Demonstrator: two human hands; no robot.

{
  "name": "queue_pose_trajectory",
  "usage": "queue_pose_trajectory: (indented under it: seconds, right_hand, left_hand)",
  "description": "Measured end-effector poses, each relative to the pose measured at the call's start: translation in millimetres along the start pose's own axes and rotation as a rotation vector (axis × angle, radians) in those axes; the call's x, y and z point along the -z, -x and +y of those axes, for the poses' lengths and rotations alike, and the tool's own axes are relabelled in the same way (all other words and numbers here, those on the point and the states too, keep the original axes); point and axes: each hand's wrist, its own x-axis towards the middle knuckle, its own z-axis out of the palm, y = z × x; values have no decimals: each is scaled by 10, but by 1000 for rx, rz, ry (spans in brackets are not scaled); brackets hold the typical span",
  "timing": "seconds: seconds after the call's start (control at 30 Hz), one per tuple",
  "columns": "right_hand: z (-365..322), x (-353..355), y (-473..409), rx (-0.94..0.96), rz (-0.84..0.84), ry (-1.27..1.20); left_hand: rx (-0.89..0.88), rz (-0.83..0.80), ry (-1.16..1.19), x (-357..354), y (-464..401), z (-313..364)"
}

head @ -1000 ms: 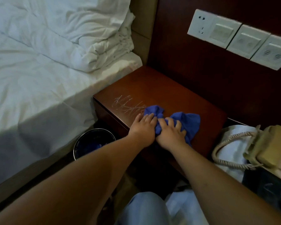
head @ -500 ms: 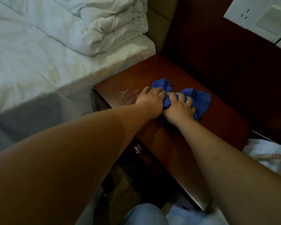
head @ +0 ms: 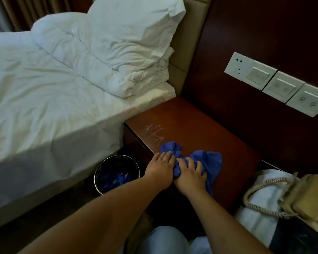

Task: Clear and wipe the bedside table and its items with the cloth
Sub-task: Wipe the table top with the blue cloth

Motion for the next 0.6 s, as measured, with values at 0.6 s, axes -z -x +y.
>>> queue_pose_trajectory:
  seconds: [0.6]
  right_hand:
    - [-172, 237, -1331, 70, 112, 47]
  left_hand:
    - [60, 103, 80, 276, -1156, -492]
